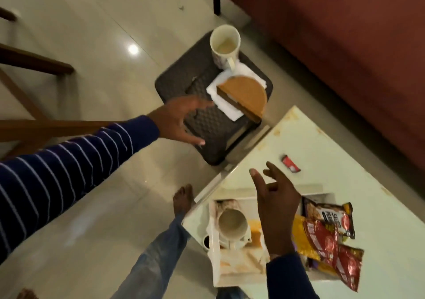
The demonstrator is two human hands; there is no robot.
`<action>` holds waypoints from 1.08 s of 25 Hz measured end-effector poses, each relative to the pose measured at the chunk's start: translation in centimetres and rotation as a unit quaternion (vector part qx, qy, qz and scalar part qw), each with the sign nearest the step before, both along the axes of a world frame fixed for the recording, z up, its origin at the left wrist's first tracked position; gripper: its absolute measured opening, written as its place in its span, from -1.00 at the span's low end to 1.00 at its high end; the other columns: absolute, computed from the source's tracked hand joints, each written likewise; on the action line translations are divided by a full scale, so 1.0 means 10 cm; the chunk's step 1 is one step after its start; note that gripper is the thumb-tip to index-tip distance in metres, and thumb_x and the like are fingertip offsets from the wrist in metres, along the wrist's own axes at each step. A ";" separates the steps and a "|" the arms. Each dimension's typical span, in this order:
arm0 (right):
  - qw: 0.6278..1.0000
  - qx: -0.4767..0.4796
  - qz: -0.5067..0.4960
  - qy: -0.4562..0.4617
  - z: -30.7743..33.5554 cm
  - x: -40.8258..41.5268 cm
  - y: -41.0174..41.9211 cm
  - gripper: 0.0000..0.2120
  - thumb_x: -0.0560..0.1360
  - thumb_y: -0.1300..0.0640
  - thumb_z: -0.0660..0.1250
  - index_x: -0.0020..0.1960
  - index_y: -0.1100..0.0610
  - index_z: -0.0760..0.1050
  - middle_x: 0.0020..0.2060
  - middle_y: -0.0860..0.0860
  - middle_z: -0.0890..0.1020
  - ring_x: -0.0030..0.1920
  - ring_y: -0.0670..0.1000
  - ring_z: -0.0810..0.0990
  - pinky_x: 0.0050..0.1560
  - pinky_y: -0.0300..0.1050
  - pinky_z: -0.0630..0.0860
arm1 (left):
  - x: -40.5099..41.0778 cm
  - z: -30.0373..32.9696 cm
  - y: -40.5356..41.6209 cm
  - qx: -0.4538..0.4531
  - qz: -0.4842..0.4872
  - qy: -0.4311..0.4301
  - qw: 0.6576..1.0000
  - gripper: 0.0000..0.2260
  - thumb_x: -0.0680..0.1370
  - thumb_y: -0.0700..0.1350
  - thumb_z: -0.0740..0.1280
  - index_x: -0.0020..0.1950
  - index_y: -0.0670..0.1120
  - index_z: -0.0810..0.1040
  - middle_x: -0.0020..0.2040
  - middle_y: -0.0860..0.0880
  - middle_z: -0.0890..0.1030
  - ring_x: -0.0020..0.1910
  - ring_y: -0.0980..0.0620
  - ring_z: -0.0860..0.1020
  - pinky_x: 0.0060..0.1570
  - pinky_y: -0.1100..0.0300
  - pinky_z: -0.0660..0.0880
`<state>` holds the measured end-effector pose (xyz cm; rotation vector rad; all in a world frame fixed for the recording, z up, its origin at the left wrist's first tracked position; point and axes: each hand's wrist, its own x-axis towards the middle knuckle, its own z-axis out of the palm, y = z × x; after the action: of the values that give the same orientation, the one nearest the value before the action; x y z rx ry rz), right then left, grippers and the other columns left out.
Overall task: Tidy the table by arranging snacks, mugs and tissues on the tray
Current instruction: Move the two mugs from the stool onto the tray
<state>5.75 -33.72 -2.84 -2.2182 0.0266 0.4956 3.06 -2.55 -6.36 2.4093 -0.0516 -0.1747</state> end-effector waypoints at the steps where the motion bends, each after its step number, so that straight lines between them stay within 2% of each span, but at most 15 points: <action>1: 1.000 0.012 0.021 -0.020 0.04 0.20 0.22 -0.44 0.39 -0.26 0.42 0.27 0.06 0.59 -0.02 -0.11 0.69 -0.30 -0.14 0.58 -0.23 -0.55 0.38 | 0.16 0.06 0.22 0.020 0.023 -0.041 0.999 -0.25 0.32 0.21 0.53 0.39 -0.14 0.44 0.32 -0.11 0.52 0.26 0.00 0.50 0.29 0.22 0.40; 4: 0.994 0.031 0.072 -0.077 0.07 0.76 0.88 -0.50 0.47 -0.17 0.42 0.31 0.09 0.57 -0.08 -0.14 0.67 -0.24 -0.16 0.58 -0.23 -0.54 0.39 | 0.70 0.15 0.78 0.039 0.087 -0.064 0.993 -0.19 0.30 0.11 0.60 0.43 -0.20 0.41 0.34 -0.18 0.51 0.29 -0.12 0.50 0.29 0.05 0.45; 6: 0.991 0.030 0.088 -0.098 0.02 1.07 1.30 -0.50 0.50 -0.16 0.40 0.33 0.09 0.56 0.08 -0.04 0.68 -0.08 -0.14 0.62 -0.08 -0.48 0.47 | 1.05 0.15 1.06 0.019 0.104 -0.029 0.994 -0.13 0.26 0.00 0.65 0.47 -0.18 0.35 0.40 -0.16 0.45 0.34 -0.10 0.45 0.28 -0.01 0.47; 7: 0.990 0.028 0.091 -0.106 -0.02 1.20 1.48 -0.52 0.51 -0.15 0.40 0.33 0.09 0.56 0.13 -0.03 0.67 -0.06 -0.18 0.61 -0.03 -0.47 0.48 | 1.21 0.13 1.14 0.017 0.105 -0.011 0.994 -0.10 0.25 -0.03 0.66 0.50 -0.16 0.31 0.43 -0.14 0.41 0.37 -0.08 0.42 0.31 0.01 0.44; 9: 0.986 0.015 0.103 -0.127 -0.11 1.40 1.80 -0.56 0.51 -0.13 0.40 0.30 0.08 0.58 0.14 -0.05 0.67 -0.14 -0.27 0.56 -0.06 -0.52 0.39 | 1.48 0.04 1.24 0.018 0.099 0.019 0.995 -0.05 0.25 -0.06 0.66 0.53 -0.11 0.24 0.50 -0.11 0.34 0.43 -0.06 0.36 0.38 0.07 0.37; 11: 0.984 -0.015 0.118 -0.130 -0.24 1.55 2.04 -0.58 0.52 -0.12 0.39 0.28 0.09 0.60 0.16 -0.03 0.67 -0.09 -0.21 0.58 -0.01 -0.39 0.36 | 1.67 -0.11 1.29 0.010 0.089 0.036 0.995 -0.02 0.26 -0.10 0.66 0.55 -0.12 0.20 0.52 -0.10 0.31 0.46 -0.05 0.32 0.37 0.16 0.32; 13: 0.986 -0.034 0.118 -0.114 -0.37 1.62 2.19 -0.62 0.54 -0.07 0.39 0.26 0.12 0.61 0.14 0.01 0.69 -0.13 -0.15 0.56 -0.04 -0.33 0.37 | 1.79 -0.24 1.27 -0.007 0.067 0.036 0.997 -0.02 0.26 -0.13 0.65 0.55 -0.14 0.20 0.50 -0.11 0.34 0.43 -0.04 0.35 0.33 0.24 0.31; 16: 0.983 -0.080 0.119 -0.118 -0.55 1.66 2.25 -0.68 0.57 -0.02 0.36 0.22 0.15 0.63 0.07 0.05 0.70 -0.26 -0.15 0.47 -0.19 -0.43 0.28 | 1.88 -0.40 1.18 -0.045 0.048 0.024 0.998 -0.11 0.27 -0.11 0.64 0.51 -0.13 0.27 0.42 -0.08 0.44 0.31 0.08 0.41 0.23 0.30 0.36; 18: 0.981 -0.091 0.128 -0.112 -0.62 1.66 2.26 -0.69 0.59 -0.01 0.33 0.23 0.15 0.62 0.10 0.06 0.69 -0.15 -0.09 0.54 -0.07 -0.43 0.37 | 1.89 -0.48 1.15 -0.064 0.060 0.012 0.996 -0.15 0.27 -0.08 0.65 0.47 -0.12 0.31 0.37 -0.05 0.48 0.25 0.11 0.43 0.16 0.34 0.41; 20: 0.980 -0.095 0.138 -0.106 -0.64 1.67 2.26 -0.68 0.60 0.00 0.31 0.24 0.16 0.62 0.14 0.07 0.68 -0.04 -0.03 0.59 0.13 -0.25 0.44 | 1.90 -0.51 1.13 -0.079 0.067 0.007 0.995 -0.17 0.27 -0.05 0.65 0.44 -0.11 0.33 0.34 -0.04 0.50 0.23 0.09 0.46 0.09 0.42 0.44; 22: 0.979 -0.089 0.151 -0.108 -0.63 1.68 2.24 -0.68 0.60 0.01 0.31 0.24 0.17 0.62 0.14 0.08 0.68 -0.08 -0.07 0.55 0.07 -0.35 0.39 | 1.89 -0.47 1.10 -0.079 0.067 0.001 0.995 -0.18 0.28 -0.05 0.64 0.44 -0.13 0.33 0.35 -0.06 0.49 0.26 0.05 0.47 0.12 0.42 0.45; 24: 0.979 -0.075 0.154 -0.113 -0.58 1.67 2.22 -0.70 0.61 0.03 0.31 0.23 0.18 0.62 0.11 0.08 0.69 -0.11 -0.10 0.51 -0.02 -0.43 0.35 | 1.88 -0.37 1.08 -0.067 0.070 -0.009 0.995 -0.17 0.29 -0.06 0.64 0.46 -0.16 0.31 0.37 -0.09 0.48 0.30 0.00 0.47 0.20 0.29 0.47; 26: 0.980 -0.055 0.152 -0.118 -0.46 1.66 2.17 -0.70 0.60 0.04 0.32 0.23 0.18 0.63 0.09 0.08 0.70 -0.11 -0.09 0.53 0.04 -0.32 0.42 | 1.88 -0.23 1.06 -0.059 0.069 -0.021 0.996 -0.17 0.31 -0.07 0.63 0.47 -0.18 0.31 0.37 -0.10 0.49 0.30 0.03 0.46 0.19 0.38 0.44; 27: 0.979 -0.050 0.153 -0.124 -0.38 1.65 2.13 -0.71 0.60 0.04 0.32 0.22 0.18 0.63 0.07 0.08 0.71 -0.11 -0.09 0.54 0.05 -0.33 0.42 | 1.87 -0.13 1.03 -0.056 0.066 -0.029 0.996 -0.18 0.32 -0.06 0.62 0.47 -0.18 0.31 0.37 -0.10 0.49 0.28 0.06 0.46 0.15 0.46 0.41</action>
<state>22.28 -12.45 -6.65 -2.3804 -0.4363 0.3844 21.78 7.73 -7.67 2.2968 0.0691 -0.0397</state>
